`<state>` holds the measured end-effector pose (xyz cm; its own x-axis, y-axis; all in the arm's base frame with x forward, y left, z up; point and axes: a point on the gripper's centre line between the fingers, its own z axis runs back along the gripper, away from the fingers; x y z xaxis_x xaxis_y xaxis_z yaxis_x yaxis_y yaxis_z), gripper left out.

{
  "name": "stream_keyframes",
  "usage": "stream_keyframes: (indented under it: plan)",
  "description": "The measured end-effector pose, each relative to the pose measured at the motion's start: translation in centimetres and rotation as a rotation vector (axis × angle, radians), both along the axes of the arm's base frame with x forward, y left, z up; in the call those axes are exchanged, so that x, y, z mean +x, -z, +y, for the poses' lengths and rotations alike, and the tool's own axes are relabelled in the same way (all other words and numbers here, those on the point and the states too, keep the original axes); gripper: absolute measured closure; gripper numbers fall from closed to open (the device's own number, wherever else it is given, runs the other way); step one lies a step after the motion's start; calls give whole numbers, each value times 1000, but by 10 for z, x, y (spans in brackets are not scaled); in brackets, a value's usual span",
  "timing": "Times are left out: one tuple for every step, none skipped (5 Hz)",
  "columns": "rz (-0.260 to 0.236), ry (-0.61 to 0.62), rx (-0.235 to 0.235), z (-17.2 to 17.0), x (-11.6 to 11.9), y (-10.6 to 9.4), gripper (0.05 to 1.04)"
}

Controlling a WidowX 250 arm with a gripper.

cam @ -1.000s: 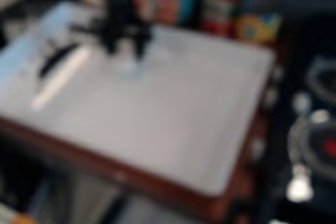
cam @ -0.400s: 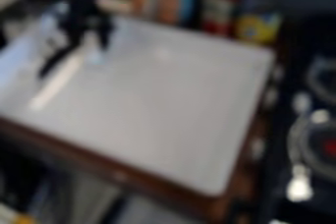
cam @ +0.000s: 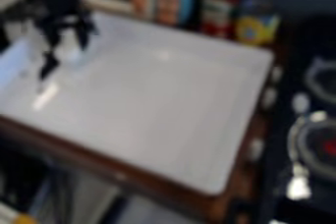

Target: Sweep into pile

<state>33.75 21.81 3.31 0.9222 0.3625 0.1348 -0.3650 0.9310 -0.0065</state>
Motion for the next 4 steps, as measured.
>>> stream_keyframes:
  plan:
    - [0, 12, -12, -2, 0, 1, 346]
    - [-3, 29, -30, -10, -4, 2, 346]
    - [-2, 42, -59, -18, -10, 1, 346]
    - [1, 111, -80, -33, -27, -6, 346]
